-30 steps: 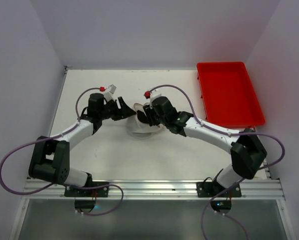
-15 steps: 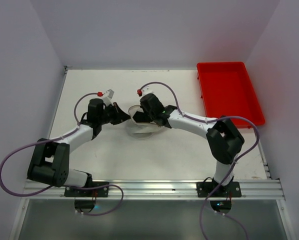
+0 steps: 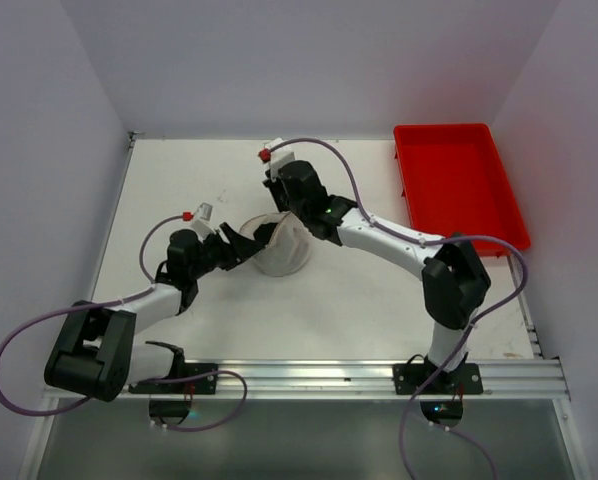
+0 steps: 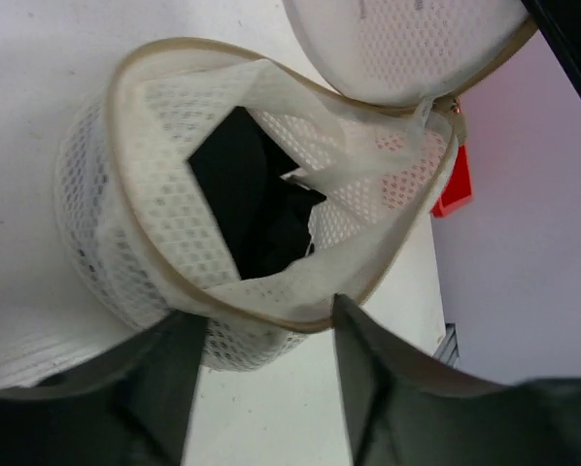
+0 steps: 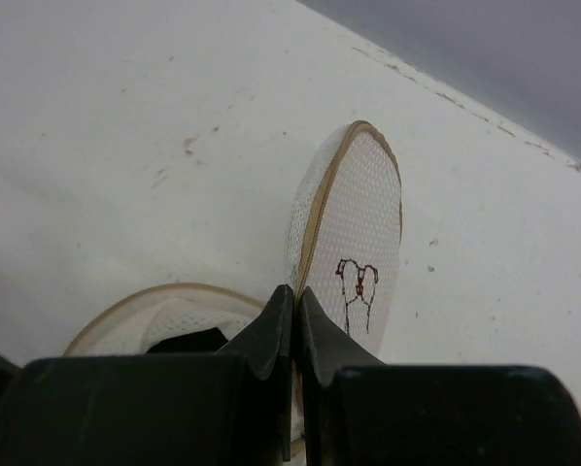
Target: Unzip the laundry bag and remove the bra
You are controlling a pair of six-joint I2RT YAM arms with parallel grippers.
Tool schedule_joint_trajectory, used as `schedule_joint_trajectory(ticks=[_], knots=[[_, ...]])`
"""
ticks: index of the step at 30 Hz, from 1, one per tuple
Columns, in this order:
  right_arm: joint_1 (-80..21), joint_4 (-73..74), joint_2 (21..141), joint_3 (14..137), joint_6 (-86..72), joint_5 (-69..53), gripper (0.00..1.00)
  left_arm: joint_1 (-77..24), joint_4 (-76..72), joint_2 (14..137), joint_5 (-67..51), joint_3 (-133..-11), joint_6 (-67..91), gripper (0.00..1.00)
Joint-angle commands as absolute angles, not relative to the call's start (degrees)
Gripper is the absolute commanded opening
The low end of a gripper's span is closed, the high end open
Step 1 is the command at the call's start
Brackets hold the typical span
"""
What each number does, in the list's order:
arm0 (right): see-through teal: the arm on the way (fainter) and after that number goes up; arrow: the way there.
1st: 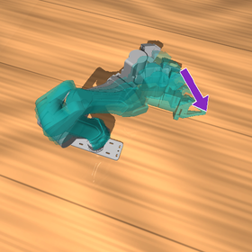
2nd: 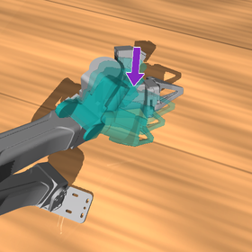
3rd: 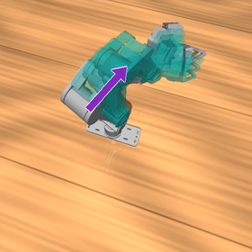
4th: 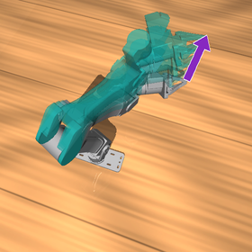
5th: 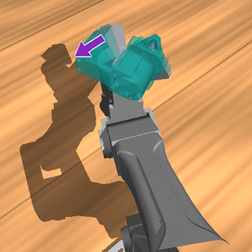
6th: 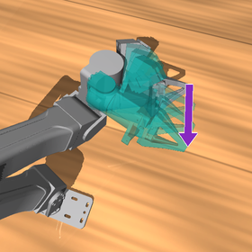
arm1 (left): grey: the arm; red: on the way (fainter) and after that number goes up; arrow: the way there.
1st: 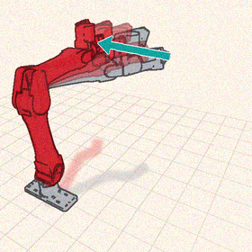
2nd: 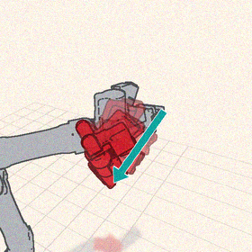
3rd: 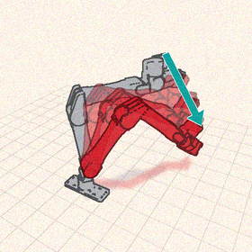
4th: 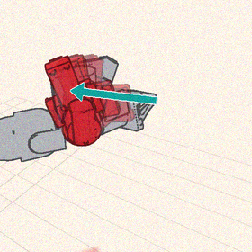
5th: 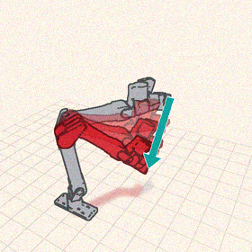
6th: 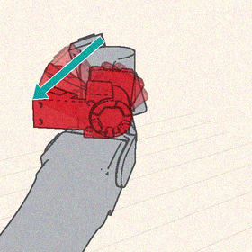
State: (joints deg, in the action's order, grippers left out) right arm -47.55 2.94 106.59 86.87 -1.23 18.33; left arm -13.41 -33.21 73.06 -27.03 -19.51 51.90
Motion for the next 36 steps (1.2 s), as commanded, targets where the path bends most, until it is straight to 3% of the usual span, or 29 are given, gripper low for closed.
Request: schedule_joint_trajectory(ticks=[1,6,12,17,25,31,36], knots=[[-47.46,-10.53,98.37,78.78,2.03,11.0,0.0,-13.8,-41.85,69.36,-29.08,-19.51,53.46,0.64],[-47.46,-25.03,85.8,59.73,1.93,5.11,0.0,-13.71,-23.94,66.1,-25.07,-25.57,47.2,0.84],[-47.46,-31.02,78.23,51.25,1.84,0.27,0.0,-13.27,-17.32,67.5,-21.45,-29.26,44.39,0.89],[-47.46,-27.78,77.17,52.11,4.04,-2.72,0.0,-12.22,-14.51,72.85,-23.27,-35.66,41.66,0.93],[-47.37,-25.93,76.2,51.33,4.4,-5.01,0.0,-11.6,-4.49,85.32,-26.1,-52.36,32.88,0.95],[-47.37,-27.42,75.59,48.96,4.22,-4.57,0.0,-11.6,-3.78,90.43,-28.74,-54.49,31.73,0.93],[-47.37,-27.77,75.85,48.6,4.39,-3.96,0.0,-11.95,-4.39,93.6,-30.67,-54.14,31.55,0.85]])
